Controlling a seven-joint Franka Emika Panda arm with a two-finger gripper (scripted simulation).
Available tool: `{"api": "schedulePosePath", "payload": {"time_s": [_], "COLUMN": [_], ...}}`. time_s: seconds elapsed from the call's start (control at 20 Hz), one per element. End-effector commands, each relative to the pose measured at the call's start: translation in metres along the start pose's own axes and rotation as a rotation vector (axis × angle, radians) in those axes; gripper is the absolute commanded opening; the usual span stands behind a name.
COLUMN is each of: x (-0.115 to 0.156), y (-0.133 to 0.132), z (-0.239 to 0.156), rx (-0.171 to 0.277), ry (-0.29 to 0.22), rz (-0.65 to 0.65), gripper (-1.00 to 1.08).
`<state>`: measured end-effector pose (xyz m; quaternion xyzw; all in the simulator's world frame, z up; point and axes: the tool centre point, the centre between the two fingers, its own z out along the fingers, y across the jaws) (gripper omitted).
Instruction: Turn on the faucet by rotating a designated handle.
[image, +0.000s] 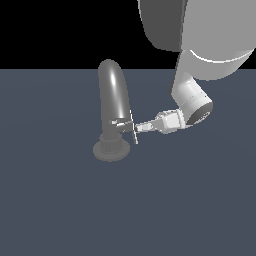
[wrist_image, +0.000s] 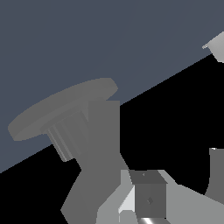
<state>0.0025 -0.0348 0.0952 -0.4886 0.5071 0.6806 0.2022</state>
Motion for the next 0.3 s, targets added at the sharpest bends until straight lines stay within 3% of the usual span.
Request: {"api": "schedulePosePath", "payload": {"time_s": [0.0, 0.25], "x": [0.0393, 0.0475], "y": [-0.0245, -0.0318], "z": [0.0069, 0.0068], "rx": [0.032, 0.033], "ry": [-0.007, -0.010], "rz": [0.046, 0.054], "gripper": [-1.00, -1.00]}}
